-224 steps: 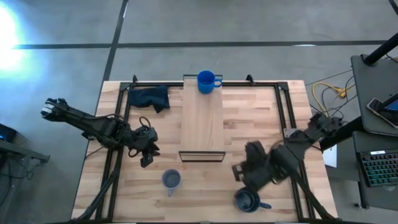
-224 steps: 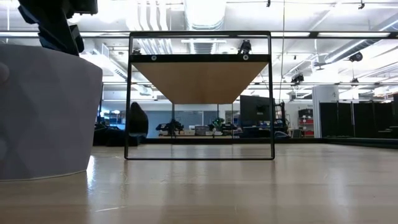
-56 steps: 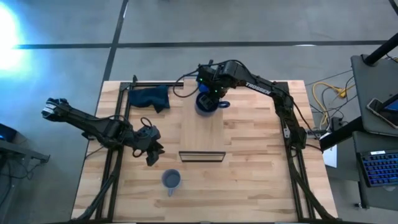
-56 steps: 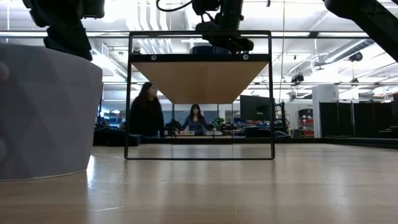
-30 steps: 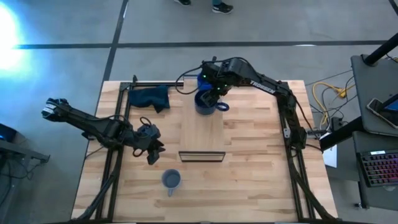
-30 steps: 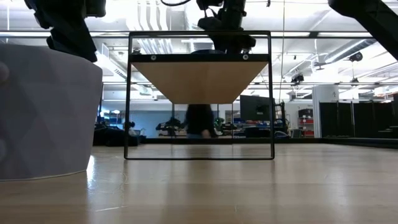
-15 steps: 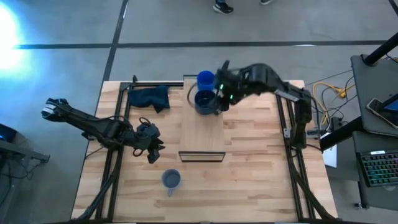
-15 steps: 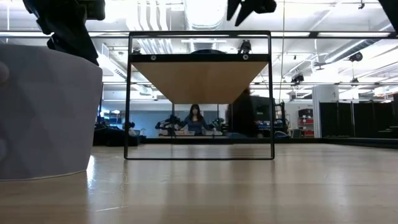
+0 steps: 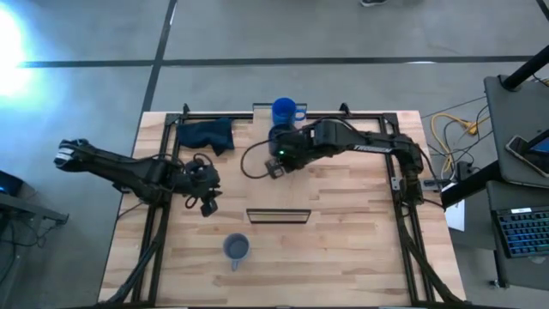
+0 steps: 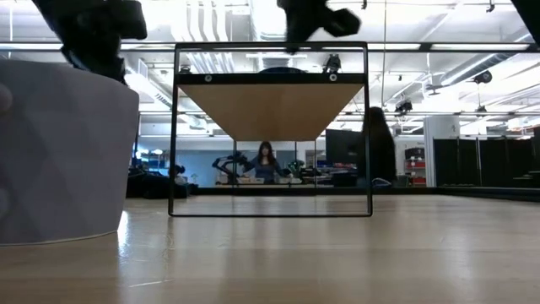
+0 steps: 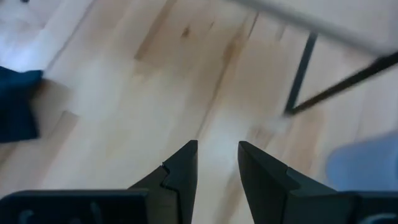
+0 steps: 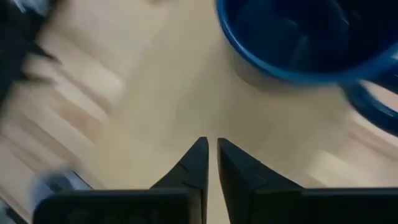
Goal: Stack small to large cups/mugs on shelf
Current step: Put the blue mug on the shelf
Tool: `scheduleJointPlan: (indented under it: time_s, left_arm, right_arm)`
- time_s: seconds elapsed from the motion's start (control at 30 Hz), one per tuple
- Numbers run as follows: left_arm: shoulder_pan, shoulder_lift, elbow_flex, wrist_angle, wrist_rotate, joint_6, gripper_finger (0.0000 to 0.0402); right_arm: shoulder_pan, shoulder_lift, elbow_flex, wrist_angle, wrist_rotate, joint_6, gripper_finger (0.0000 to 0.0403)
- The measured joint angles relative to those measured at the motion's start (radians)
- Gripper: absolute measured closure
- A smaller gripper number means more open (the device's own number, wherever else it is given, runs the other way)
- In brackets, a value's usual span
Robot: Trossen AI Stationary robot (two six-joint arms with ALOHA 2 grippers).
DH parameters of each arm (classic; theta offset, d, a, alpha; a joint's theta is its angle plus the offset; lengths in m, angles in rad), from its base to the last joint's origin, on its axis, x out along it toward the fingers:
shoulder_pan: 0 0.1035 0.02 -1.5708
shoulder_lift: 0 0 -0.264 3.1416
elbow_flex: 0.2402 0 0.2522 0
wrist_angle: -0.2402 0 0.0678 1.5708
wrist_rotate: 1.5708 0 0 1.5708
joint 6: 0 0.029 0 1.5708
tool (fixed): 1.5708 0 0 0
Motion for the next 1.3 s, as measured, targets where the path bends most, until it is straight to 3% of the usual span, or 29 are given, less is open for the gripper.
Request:
scheduleJointPlan:
  time_s: [0.1,0.2,0.4,0.53,1.3]
  left_arm:
    - [0.023,-0.031,0.0,-0.088,0.042,0.094,0.0301]
    - [0.031,-0.087,0.0,-0.151,0.048,0.16,0.0301]
    - [0.034,-0.222,0.0,-0.155,0.015,0.279,0.0301]
    - [0.034,-0.279,0.0,-0.156,0.011,0.337,0.0301]
    - [0.033,-0.256,-0.028,-0.149,0.006,0.424,0.0301]
  right_arm:
    - [-0.001,0.007,-0.01,0.103,0.039,0.076,0.0377]
    - [-0.001,0.021,-0.01,0.099,0.061,0.162,0.0377]
    - [0.002,0.058,-0.02,0.079,0.063,0.293,0.0377]
    - [0.004,0.054,-0.03,0.098,0.133,0.353,0.0377]
    - [-0.02,0.053,-0.032,0.058,0.201,0.428,0.0377]
